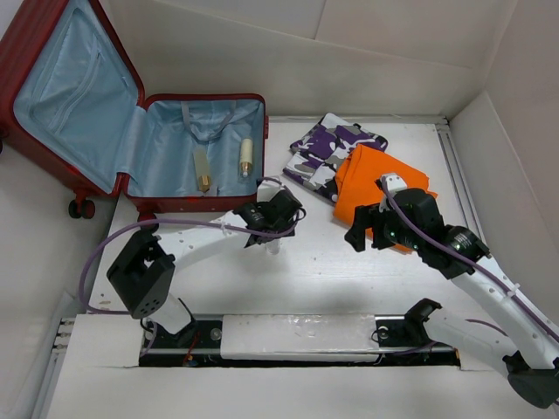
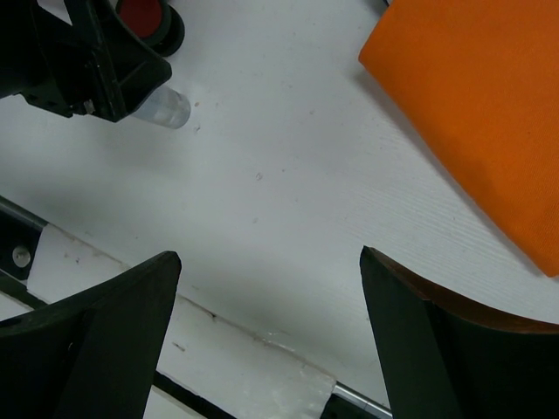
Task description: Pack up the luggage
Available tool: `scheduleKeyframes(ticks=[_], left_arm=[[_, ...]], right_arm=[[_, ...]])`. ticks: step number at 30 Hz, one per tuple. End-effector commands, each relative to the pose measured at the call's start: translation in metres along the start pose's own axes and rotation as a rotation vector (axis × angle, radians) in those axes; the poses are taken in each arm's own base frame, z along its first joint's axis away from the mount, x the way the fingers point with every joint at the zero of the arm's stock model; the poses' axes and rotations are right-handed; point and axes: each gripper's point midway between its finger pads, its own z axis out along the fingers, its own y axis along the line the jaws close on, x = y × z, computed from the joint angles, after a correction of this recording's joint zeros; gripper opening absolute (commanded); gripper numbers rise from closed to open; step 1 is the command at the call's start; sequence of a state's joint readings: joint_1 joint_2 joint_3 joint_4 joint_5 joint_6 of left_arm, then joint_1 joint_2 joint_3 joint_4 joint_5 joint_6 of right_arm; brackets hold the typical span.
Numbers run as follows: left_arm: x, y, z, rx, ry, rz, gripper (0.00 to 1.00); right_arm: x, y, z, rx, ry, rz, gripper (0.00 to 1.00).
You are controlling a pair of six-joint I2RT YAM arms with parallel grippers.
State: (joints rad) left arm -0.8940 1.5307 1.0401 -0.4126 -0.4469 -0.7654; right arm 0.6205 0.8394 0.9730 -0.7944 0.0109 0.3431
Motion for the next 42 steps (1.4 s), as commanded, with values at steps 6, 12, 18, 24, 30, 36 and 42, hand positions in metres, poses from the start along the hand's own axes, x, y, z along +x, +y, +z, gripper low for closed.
scheduleKeyframes(ticks=[6,12,18,24,30,36,42], left_arm=[[-0.006,-0.015,-0.001,0.065,0.006,0.014,0.56],[0.010,0.000,-0.008,0.058,0.043,0.007,0.64],[0.018,0.008,-0.011,0.050,0.064,0.007,0.44],[-0.011,0.006,-0.032,0.061,-0.012,-0.065,0.32],[-0.142,-0.013,-0.121,0.225,-0.262,-0.208,0.32],[-0.259,0.081,-0.131,0.122,-0.463,-0.360,0.32],[-0.293,0.205,-0.076,-0.112,-0.425,-0.479,0.31]], right_arm=[[-0.013,-0.001,-0.001,0.006,-0.051,-0.008,0.90],[-0.013,-0.001,-0.001,0.006,-0.051,-0.008,0.90],[-0.013,0.001,-0.001,-0.002,-0.048,-0.008,0.90],[-0.013,0.001,-0.001,-0.002,-0.048,-0.008,0.90],[-0.012,0.004,-0.004,-0.024,-0.051,-0.017,0.90],[-0.017,0.012,-0.004,-0.066,-0.056,-0.039,0.90],[-0.016,0.017,-0.007,-0.098,-0.055,-0.049,0.90]])
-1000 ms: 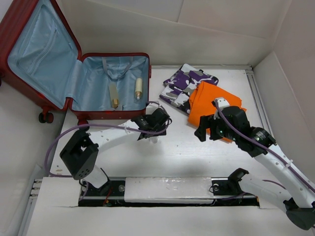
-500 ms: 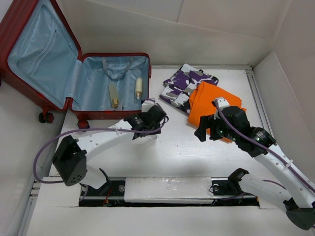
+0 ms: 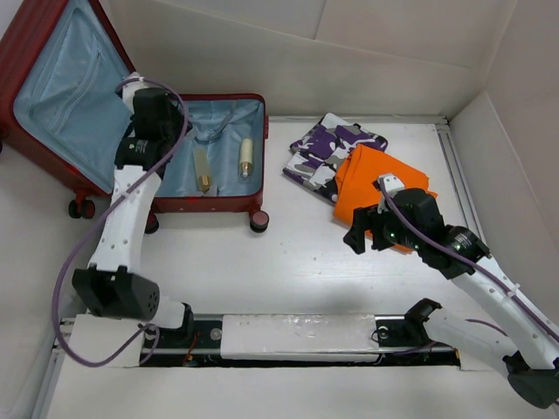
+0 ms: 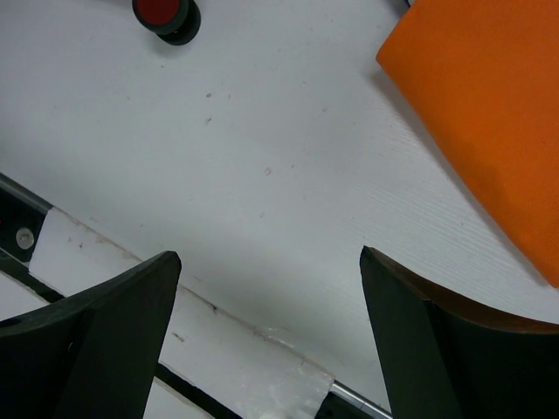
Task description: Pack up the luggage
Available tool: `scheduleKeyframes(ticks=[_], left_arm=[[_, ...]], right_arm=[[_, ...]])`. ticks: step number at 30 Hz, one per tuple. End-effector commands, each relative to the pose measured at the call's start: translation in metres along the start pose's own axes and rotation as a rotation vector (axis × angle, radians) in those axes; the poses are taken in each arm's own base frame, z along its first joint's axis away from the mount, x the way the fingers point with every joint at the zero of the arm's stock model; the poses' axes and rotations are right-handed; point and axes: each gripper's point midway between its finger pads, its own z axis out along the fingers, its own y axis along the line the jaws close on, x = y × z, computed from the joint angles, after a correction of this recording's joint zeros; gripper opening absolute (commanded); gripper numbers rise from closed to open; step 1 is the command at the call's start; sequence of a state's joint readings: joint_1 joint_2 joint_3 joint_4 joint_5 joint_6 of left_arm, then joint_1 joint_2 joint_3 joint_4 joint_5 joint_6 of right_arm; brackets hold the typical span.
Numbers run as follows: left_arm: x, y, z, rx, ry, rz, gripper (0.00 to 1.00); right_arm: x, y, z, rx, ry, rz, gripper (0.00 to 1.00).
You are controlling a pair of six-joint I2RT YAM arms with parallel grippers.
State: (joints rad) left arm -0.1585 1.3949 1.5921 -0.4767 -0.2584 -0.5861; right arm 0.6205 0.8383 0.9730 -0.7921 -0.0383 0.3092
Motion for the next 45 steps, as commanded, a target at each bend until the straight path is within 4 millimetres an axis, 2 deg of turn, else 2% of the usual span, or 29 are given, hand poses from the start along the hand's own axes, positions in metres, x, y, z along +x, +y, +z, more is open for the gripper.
scheduleKeyframes(ticks=[1,3,4,5,6,7,8,9,10,11,12,14,17,18,20,22,23,25,26,27,32,34,35,38,39,41,42,43,45], left_arm=[[0.002,0.050,0.040,-0.114,0.073,0.040,0.31],[-0.006,0.075,0.053,-0.186,0.062,0.033,0.31],[-0.001,0.095,0.068,-0.241,0.081,0.044,0.31],[-0.006,0.098,0.072,-0.253,0.084,0.053,0.31],[-0.001,0.110,0.076,-0.315,0.109,0.078,0.31],[0.015,0.124,0.092,-0.373,0.171,0.133,0.31],[0.007,0.123,0.096,-0.391,0.171,0.153,0.31],[0.012,0.130,0.101,-0.428,0.200,0.178,0.30],[0.024,0.141,0.101,-0.470,0.266,0.214,0.30],[0.041,0.154,0.113,-0.505,0.335,0.270,0.30],[0.041,0.156,0.116,-0.518,0.348,0.288,0.30],[0.053,0.176,0.126,-0.589,0.386,0.320,0.28],[0.059,0.177,0.142,-0.580,0.397,0.330,0.28],[0.071,0.183,0.156,-0.594,0.427,0.338,0.28],[0.070,0.183,0.167,-0.607,0.435,0.344,0.28],[0.085,0.190,0.184,-0.620,0.462,0.351,0.30],[0.081,0.185,0.190,-0.601,0.450,0.342,0.33],[0.084,0.186,0.203,-0.596,0.439,0.339,0.46],[0.078,0.180,0.209,-0.575,0.415,0.329,0.54],[0.073,0.176,0.216,-0.563,0.389,0.322,0.70],[0.065,0.162,0.241,-0.501,0.314,0.272,0.84],[0.052,0.148,0.244,-0.455,0.271,0.253,0.89],[0.032,0.137,0.239,-0.431,0.221,0.241,0.90],[0.008,0.115,0.232,-0.367,0.164,0.207,0.90],[-0.006,0.104,0.223,-0.336,0.135,0.188,0.92],[-0.019,0.091,0.215,-0.291,0.106,0.167,0.92],[-0.033,0.068,0.196,-0.237,0.070,0.165,0.92],[-0.037,0.055,0.186,-0.210,0.053,0.180,0.91],[-0.029,0.027,0.169,-0.133,0.064,0.201,0.90]], right_arm=[[-0.019,0.010,-0.008,-0.052,-0.079,-0.018,0.90],[-0.016,0.011,-0.006,-0.060,-0.067,-0.018,0.90],[-0.016,0.011,-0.006,-0.060,-0.067,-0.018,0.90],[-0.016,0.011,-0.006,-0.060,-0.067,-0.018,0.90],[-0.016,0.011,-0.006,-0.060,-0.067,-0.018,0.90],[-0.016,0.011,-0.006,-0.060,-0.067,-0.018,0.90],[-0.017,0.011,-0.004,-0.060,-0.068,-0.018,0.90],[-0.017,0.013,-0.004,-0.069,-0.065,-0.018,0.90],[-0.012,0.011,0.000,-0.063,-0.048,-0.017,0.90],[-0.012,0.011,0.000,-0.063,-0.048,-0.017,0.90],[-0.014,0.012,0.002,-0.064,-0.049,-0.017,0.90],[-0.011,0.012,0.007,-0.070,-0.033,-0.017,0.90],[-0.010,0.011,0.015,-0.063,-0.014,-0.015,0.90],[-0.010,0.011,0.015,-0.063,-0.014,-0.015,0.90],[-0.006,0.010,0.022,-0.054,0.014,-0.013,0.90],[-0.005,0.008,0.025,-0.040,0.022,-0.003,0.90],[-0.004,0.006,0.028,-0.026,0.029,-0.003,0.90],[-0.002,0.005,0.030,-0.022,0.040,0.007,0.90],[-0.001,0.004,0.033,-0.018,0.052,0.008,0.90],[-0.001,0.005,0.033,-0.018,0.052,0.020,0.90],[-0.009,0.004,0.037,0.003,0.047,0.029,0.90],[-0.009,0.002,0.039,0.022,0.058,0.030,0.90],[-0.015,0.001,0.038,0.029,0.042,0.029,0.90],[-0.017,0.000,0.041,0.044,0.047,0.038,0.88],[-0.021,-0.001,0.042,0.054,0.040,0.037,0.88],[-0.034,0.000,0.041,0.062,0.006,0.037,0.88],[-0.044,-0.002,0.040,0.083,-0.016,0.036,0.88],[-0.048,-0.002,0.040,0.090,-0.024,0.036,0.88],[-0.061,-0.008,0.039,0.117,-0.059,0.047,0.84]])
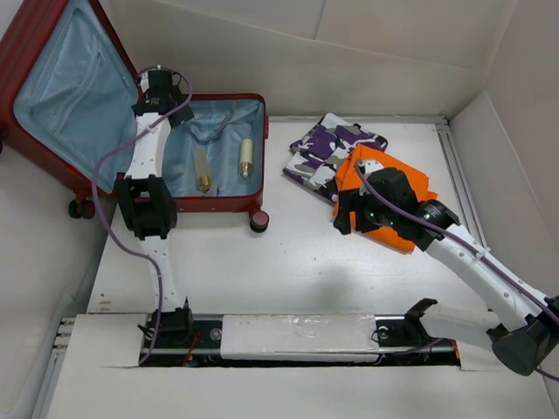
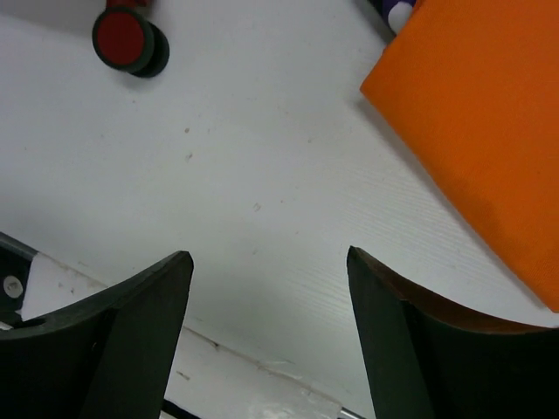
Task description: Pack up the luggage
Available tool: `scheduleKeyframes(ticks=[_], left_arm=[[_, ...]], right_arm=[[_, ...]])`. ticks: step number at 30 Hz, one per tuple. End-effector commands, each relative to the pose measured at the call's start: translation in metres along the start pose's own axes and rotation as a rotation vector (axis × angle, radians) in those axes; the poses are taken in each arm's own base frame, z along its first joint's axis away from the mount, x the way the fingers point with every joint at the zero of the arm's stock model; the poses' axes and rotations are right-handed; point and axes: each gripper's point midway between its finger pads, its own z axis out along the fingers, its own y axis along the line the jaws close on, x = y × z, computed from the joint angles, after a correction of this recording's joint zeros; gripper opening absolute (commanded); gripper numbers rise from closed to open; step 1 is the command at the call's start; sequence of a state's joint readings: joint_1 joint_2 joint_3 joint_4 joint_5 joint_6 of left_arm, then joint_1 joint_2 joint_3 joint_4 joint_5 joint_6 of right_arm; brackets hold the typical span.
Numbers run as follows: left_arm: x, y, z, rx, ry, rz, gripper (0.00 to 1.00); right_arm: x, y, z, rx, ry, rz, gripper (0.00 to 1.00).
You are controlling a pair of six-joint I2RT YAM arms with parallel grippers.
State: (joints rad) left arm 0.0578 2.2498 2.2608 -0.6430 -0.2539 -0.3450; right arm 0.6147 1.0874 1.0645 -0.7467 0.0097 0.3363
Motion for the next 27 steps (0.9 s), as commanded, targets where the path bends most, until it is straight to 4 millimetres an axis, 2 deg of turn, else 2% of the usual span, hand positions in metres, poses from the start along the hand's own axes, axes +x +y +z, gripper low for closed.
scheduleKeyframes(ticks=[1,2,3,4,5,6,7,8,9,10,11,12,13,14,15,16,17,18,19,21,22,24,25,27], left_arm=[[-0.060,-0.065,-0.131,0.275,-0.207,-0.014,0.88],[-0.037,-0.078,-0.138,0.312,-0.164,0.019,0.87],[-0.026,-0.097,-0.155,0.361,-0.161,0.044,0.87],[-0.005,-0.129,-0.194,0.437,-0.166,0.103,0.85],[0.027,-0.141,-0.199,0.458,-0.114,0.143,0.85],[0.047,-0.153,-0.212,0.484,-0.093,0.161,0.85],[0.069,-0.167,-0.225,0.527,-0.060,0.169,0.82],[0.097,-0.189,-0.258,0.616,-0.023,0.167,0.82],[0.129,-0.192,-0.260,0.620,0.045,0.178,0.81],[0.146,-0.203,-0.271,0.663,0.071,0.163,0.81],[0.172,-0.216,-0.297,0.735,0.111,0.179,0.80],[0.187,-0.220,-0.305,0.750,0.139,0.171,0.78],[0.212,-0.225,-0.307,0.746,0.198,0.122,0.76],[0.227,-0.231,-0.320,0.786,0.231,0.119,0.76],[0.254,-0.239,-0.340,0.823,0.269,0.139,0.74],[0.279,-0.236,-0.343,0.819,0.312,0.143,0.74],[0.289,-0.245,-0.352,0.842,0.322,0.095,0.74],[0.312,-0.249,-0.368,0.861,0.345,0.100,0.74],[0.331,-0.245,-0.367,0.848,0.372,0.094,0.76],[0.350,-0.259,-0.381,0.890,0.417,0.002,0.76],[0.379,-0.258,-0.379,0.885,0.468,0.009,0.76],[0.390,-0.275,-0.392,0.940,0.502,-0.059,0.76],[0.410,-0.278,-0.384,0.908,0.551,-0.089,0.76],[0.428,-0.288,-0.388,0.910,0.587,-0.120,0.77]], right_arm=[[-0.052,0.001,-0.016,0.021,-0.164,0.023,0.76],[-0.058,-0.005,-0.018,0.047,-0.183,0.033,0.69],[-0.061,-0.013,-0.018,0.083,-0.196,0.044,0.56],[-0.070,-0.026,-0.022,0.145,-0.234,0.078,0.43],[-0.073,-0.040,-0.026,0.195,-0.243,0.121,0.27],[-0.073,-0.044,-0.031,0.212,-0.250,0.123,0.21],[-0.078,-0.060,-0.036,0.267,-0.270,0.170,0.15],[-0.078,-0.067,-0.040,0.284,-0.278,0.185,0.08],[-0.077,-0.075,-0.046,0.303,-0.283,0.211,0.08],[-0.081,-0.087,-0.055,0.334,-0.302,0.240,0.06],[-0.083,-0.091,-0.063,0.342,-0.319,0.263,0.06],[-0.080,-0.095,-0.073,0.354,-0.329,0.274,0.11],[-0.085,-0.099,-0.084,0.365,-0.360,0.300,0.15],[-0.087,-0.099,-0.094,0.363,-0.384,0.318,0.20],[-0.092,-0.094,-0.106,0.344,-0.415,0.317,0.34],[-0.094,-0.094,-0.122,0.340,-0.452,0.323,0.44],[-0.097,-0.089,-0.129,0.319,-0.474,0.321,0.52],[-0.100,-0.083,-0.139,0.293,-0.489,0.317,0.58],[-0.097,-0.080,-0.144,0.282,-0.482,0.326,0.67],[-0.097,-0.067,-0.147,0.219,-0.469,0.315,0.73],[-0.093,-0.062,-0.149,0.193,-0.458,0.310,0.77],[-0.091,-0.051,-0.155,0.132,-0.465,0.298,0.80],[-0.084,-0.045,-0.151,0.093,-0.439,0.291,0.80],[-0.080,-0.038,-0.158,0.055,-0.453,0.291,0.81]])
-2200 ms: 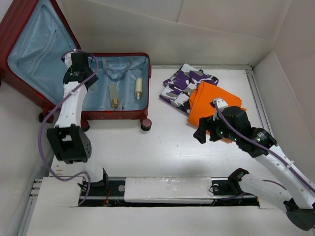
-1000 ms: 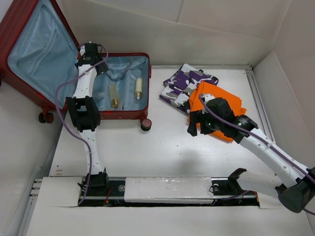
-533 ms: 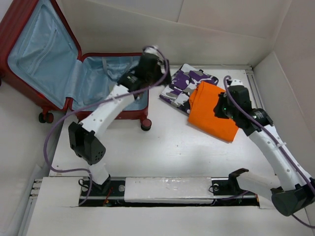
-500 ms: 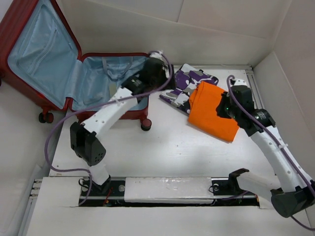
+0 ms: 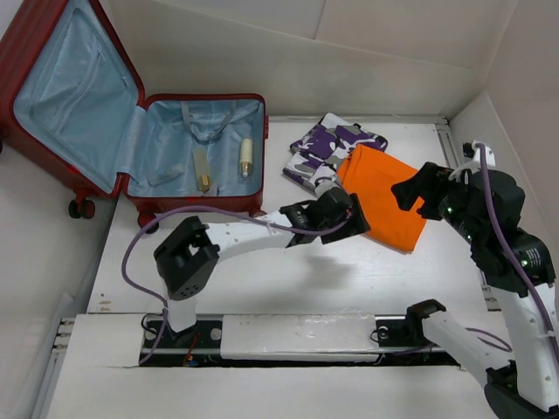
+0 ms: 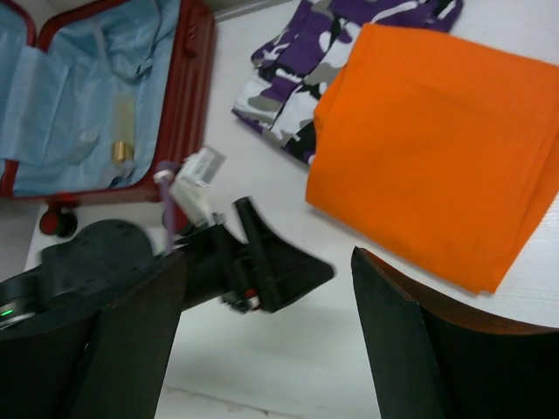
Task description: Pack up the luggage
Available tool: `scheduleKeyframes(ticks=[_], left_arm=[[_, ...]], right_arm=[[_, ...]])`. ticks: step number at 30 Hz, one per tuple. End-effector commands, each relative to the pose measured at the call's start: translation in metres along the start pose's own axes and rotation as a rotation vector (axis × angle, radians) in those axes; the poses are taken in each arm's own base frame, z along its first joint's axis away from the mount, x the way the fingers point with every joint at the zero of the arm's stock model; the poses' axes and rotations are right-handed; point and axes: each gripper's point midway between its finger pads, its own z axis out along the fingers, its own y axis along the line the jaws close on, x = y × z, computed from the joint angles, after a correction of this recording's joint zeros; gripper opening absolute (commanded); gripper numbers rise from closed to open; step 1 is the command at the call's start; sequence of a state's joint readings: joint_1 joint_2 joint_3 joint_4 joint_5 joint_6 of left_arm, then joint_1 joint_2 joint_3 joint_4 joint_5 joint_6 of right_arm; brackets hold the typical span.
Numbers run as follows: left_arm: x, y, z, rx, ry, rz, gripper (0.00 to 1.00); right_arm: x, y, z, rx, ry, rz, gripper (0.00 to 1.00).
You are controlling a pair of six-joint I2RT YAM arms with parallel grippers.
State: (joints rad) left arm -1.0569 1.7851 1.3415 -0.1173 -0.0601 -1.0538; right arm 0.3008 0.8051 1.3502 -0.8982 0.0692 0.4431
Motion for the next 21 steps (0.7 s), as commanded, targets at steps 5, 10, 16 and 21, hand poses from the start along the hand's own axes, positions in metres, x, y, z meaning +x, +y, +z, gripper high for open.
scheduleKeyframes(ticks=[5,10,16,21], left_arm=[[0.024,-0.029,0.074,0.080,-0.003,-0.295,0.80],[0.026,-0.023,0.117,0.037,-0.030,-0.430,0.81],[0.031,0.003,0.162,-0.089,-0.077,-0.564,0.81],[0.033,0.025,0.169,-0.209,-0.109,-0.631,0.78]], right_arm=[[0.028,0.005,-0.015,-0.069,0.092,-0.006,0.81],[0.033,0.003,-0.028,-0.075,0.105,-0.015,0.82],[0.039,0.013,-0.046,-0.152,0.116,-0.024,0.82],[0.039,0.019,-0.060,-0.196,0.098,-0.036,0.82]])
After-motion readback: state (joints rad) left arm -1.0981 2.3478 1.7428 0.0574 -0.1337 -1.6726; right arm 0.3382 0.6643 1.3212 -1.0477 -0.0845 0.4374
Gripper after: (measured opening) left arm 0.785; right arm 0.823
